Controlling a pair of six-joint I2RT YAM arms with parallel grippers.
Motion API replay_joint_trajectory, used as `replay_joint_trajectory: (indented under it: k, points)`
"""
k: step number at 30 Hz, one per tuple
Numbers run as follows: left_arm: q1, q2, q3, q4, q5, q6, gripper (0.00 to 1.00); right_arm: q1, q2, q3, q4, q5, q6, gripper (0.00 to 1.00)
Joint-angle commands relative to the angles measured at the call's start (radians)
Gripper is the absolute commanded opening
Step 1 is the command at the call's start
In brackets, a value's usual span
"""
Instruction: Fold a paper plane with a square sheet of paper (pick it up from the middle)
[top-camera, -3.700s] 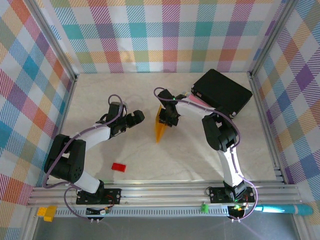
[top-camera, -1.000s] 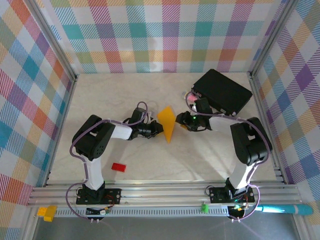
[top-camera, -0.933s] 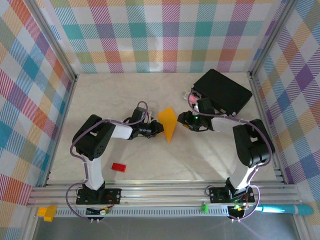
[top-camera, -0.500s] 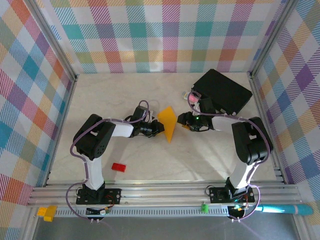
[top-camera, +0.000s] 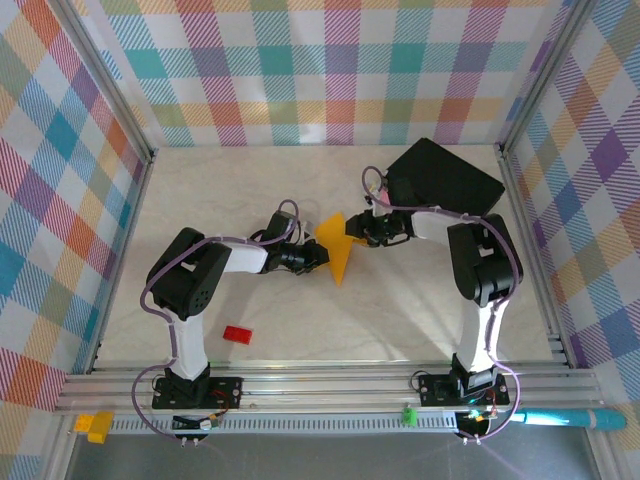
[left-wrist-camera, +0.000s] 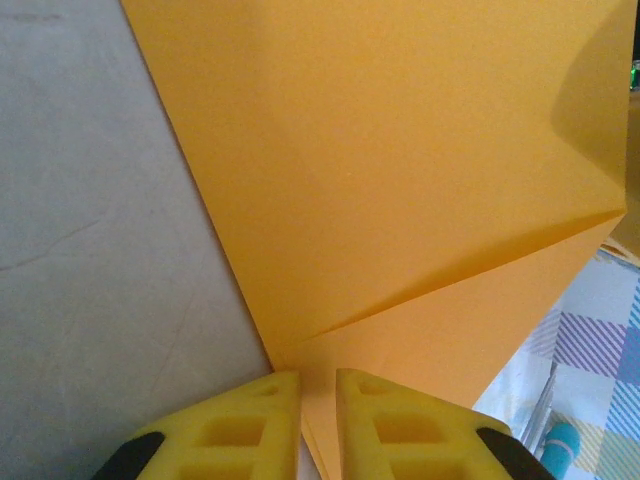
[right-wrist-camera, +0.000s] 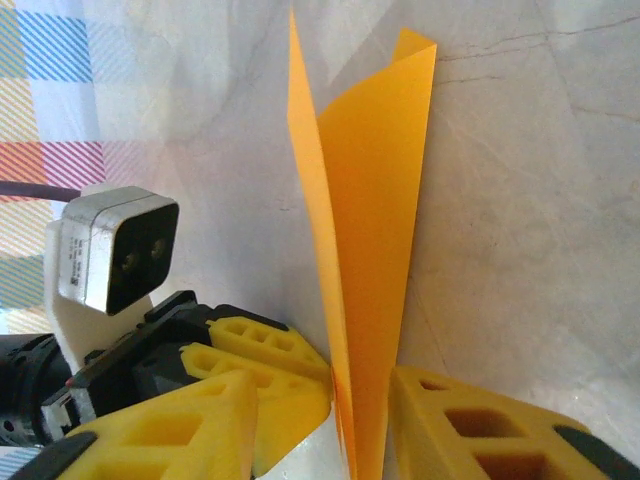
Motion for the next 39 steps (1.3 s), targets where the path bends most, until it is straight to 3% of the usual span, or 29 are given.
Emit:
replay_joint_trajectory:
  k: [1, 3, 7, 12, 21, 28, 34, 39]
  points:
    - [-0.016, 0.042, 0.007, -0.064, -0.050, 0.030, 0.17, 0.002, 0.039, 0.061, -0.117, -0.054, -0.075, 0.35]
    - [-0.016, 0.038, 0.010, -0.069, -0.051, 0.033, 0.17, 0.002, 0.051, 0.079, -0.140, -0.060, -0.086, 0.31]
    - [-0.015, 0.017, 0.023, -0.098, -0.061, 0.047, 0.17, 0.001, 0.059, 0.089, -0.148, -0.069, -0.078, 0.11]
    - [-0.016, -0.071, 0.046, -0.152, -0.109, 0.081, 0.22, 0.006, 0.015, 0.037, -0.079, -0.014, -0.002, 0.02]
    - [-0.074, -0.223, 0.034, -0.168, -0.251, 0.239, 0.41, 0.025, -0.163, -0.179, 0.142, 0.283, 0.322, 0.02]
    - [-0.142, -0.254, 0.024, -0.141, -0.280, 0.439, 0.50, 0.087, -0.225, -0.235, 0.119, 0.447, 0.511, 0.02]
    - [-0.196, -0.233, 0.017, -0.139, -0.355, 0.663, 0.64, 0.126, -0.238, -0.239, 0.072, 0.514, 0.643, 0.02]
    - [-0.210, -0.197, 0.016, -0.137, -0.381, 0.772, 0.65, 0.129, -0.242, -0.228, 0.050, 0.517, 0.684, 0.03]
